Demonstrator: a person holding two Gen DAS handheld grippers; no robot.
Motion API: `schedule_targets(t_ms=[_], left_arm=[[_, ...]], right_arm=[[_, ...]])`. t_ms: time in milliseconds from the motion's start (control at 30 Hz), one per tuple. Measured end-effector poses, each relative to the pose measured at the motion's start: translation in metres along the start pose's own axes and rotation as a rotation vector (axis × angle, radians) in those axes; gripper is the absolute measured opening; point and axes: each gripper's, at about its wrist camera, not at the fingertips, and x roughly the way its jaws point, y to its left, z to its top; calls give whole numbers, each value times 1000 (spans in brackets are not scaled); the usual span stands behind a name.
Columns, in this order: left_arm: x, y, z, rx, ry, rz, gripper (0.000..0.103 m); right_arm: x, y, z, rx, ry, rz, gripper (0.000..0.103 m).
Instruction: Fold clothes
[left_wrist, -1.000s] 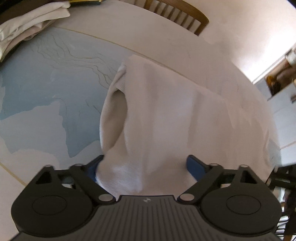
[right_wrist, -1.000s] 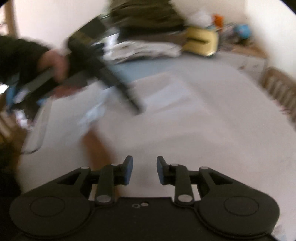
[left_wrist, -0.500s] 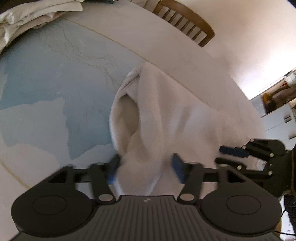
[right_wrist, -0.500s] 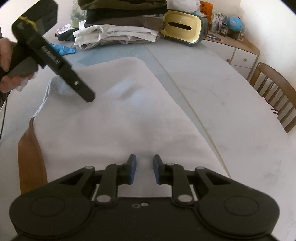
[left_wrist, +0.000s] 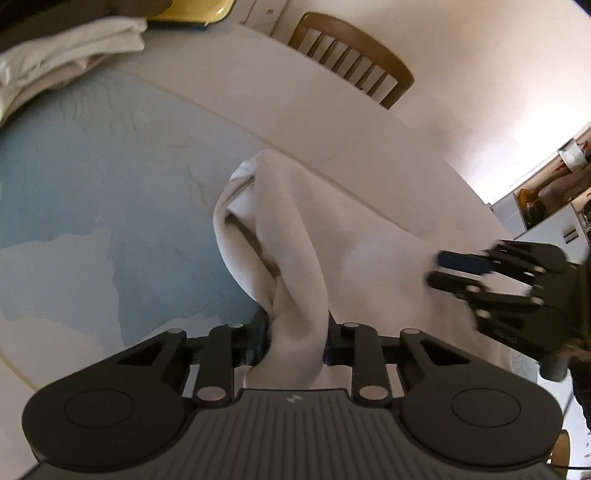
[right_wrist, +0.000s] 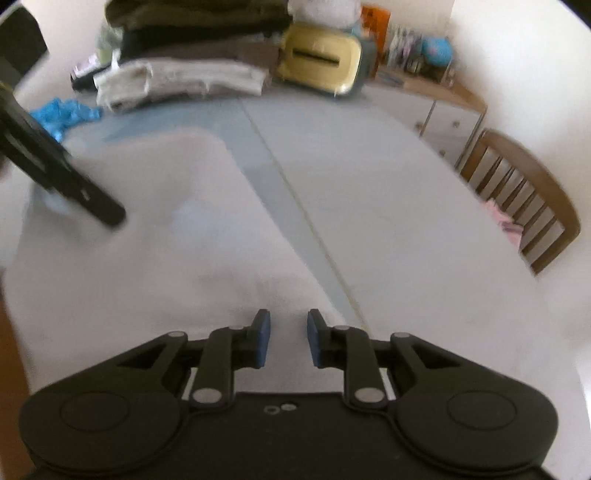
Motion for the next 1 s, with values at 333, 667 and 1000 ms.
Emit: schedule_targets(t_ms=[333,667,1000], left_arm=[[-35,-40,6,109,-78,-34,23],[-51,-99,9,257,-109,-54,23],[-51,-125,-4,311,-84,-39,24]], right_arm=[[-79,35,-25,-45,-91,219,103],[-128,81,-57,-17,-179,259,103],[-77,117,-81,-25,-68,190,103]])
